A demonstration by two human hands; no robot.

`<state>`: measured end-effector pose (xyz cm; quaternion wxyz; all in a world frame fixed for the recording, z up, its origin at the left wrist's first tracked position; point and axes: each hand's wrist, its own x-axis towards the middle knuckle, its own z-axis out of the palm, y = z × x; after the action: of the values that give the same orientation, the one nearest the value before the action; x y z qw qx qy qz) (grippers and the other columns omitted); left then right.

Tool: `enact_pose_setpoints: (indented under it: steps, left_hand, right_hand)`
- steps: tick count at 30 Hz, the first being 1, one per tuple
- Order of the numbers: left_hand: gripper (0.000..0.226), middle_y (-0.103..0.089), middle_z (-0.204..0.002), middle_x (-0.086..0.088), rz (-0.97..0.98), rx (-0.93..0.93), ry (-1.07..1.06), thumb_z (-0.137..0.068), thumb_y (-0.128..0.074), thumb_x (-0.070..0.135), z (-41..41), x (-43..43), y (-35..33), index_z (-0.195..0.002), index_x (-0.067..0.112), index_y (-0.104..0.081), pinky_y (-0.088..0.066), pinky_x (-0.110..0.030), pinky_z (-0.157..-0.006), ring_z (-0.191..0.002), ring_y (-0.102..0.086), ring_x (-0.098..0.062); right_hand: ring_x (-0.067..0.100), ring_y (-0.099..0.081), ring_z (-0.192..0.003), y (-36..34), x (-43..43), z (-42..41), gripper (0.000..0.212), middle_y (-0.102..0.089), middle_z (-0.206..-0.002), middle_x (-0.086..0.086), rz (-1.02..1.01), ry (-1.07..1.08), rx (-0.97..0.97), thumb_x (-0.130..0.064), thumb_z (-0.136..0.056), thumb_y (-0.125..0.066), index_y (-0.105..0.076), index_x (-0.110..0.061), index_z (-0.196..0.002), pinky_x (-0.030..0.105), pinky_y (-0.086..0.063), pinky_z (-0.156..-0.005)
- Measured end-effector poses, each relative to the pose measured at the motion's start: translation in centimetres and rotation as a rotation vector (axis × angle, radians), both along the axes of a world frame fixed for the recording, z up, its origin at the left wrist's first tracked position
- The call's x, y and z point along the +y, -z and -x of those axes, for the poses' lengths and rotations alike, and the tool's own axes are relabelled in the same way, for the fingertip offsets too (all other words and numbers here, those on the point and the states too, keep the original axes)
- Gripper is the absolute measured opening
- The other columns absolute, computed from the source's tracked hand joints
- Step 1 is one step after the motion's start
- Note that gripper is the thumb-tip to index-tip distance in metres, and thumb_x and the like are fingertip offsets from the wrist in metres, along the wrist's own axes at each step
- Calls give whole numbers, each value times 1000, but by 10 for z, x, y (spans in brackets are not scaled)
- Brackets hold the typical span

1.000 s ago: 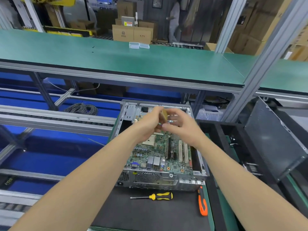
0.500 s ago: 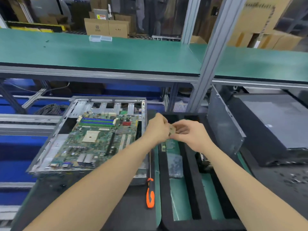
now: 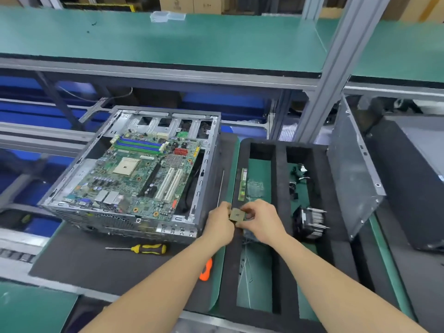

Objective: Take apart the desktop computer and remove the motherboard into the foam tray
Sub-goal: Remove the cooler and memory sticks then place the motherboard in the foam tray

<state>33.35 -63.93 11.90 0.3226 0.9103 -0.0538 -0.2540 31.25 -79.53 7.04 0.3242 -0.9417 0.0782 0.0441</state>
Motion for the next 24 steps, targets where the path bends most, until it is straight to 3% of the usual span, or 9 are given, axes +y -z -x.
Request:
enact_pose_setpoints:
  steps: [8, 11, 14, 16, 18, 21, 24]
  left_hand:
    - [54, -48, -147, -14, -100, -44, 108, -98, -50, 3, 3, -8, -3, -151, 10, -39, -42, -44, -111, -133, -47, -32]
    - [55, -45, -149, -10, -16, -154, 171, -97, -43, -1, 6, -12, -25, -150, 15, -43, -39, -42, -115, -137, -44, -29]
    - [56, -54, -137, -5, 189, -351, 180, -93, -39, -7, -1, -3, -71, -142, 15, -53, -42, -28, -106, -127, -52, -20]
    - [50, -63, -125, -4, 278, -504, 125, -90, -41, -9, -14, 17, -103, -130, 12, -63, -41, -20, -96, -116, -58, -17]
    - [46, -71, -114, -2, 354, -622, 40, -86, -45, -11, -32, 50, -131, -116, 12, -71, -45, -21, -94, -108, -63, -15]
    - [45, -76, -102, 3, 348, -682, -114, -84, -44, -12, -63, 110, -153, -105, 15, -74, -48, -18, -93, -101, -67, -13]
    - [46, -76, -105, -1, 220, -686, -236, -86, -41, -14, -94, 176, -153, -106, 12, -74, -47, -22, -92, -103, -68, -17]
  right_hand:
    - [12, -60, -93, 8, 3, 2, 58, -57, -107, -4, -30, 3, 1, -28, -79, -89, -69, -20, -132, 20, -47, -82]
    - [12, -56, -87, -13, 9, -5, 37, -56, -102, -6, 2, 59, -98, -23, -83, -79, -72, -22, -119, 24, -43, -75]
    - [13, -57, -85, -56, 28, -24, 14, -61, -97, -5, -68, 173, -331, -12, -86, -71, -72, -21, -97, 30, -46, -75]
    - [10, -55, -87, -93, 52, -40, 19, -62, -92, -12, -110, 179, -459, -9, -84, -70, -71, -27, -90, 21, -43, -74]
    - [8, -52, -88, -126, 85, -58, 21, -60, -89, -18, -101, 117, -537, -12, -84, -67, -72, -30, -94, 16, -38, -75]
    - [17, -57, -99, -151, 138, -83, 18, -67, -98, -4, -117, 9, -534, -18, -90, -65, -74, -22, -105, 31, -45, -86]
    - [21, -52, -116, -152, 194, -100, 21, -60, -116, -2, -83, -20, -430, -32, -90, -67, -70, -23, -110, 36, -39, -96]
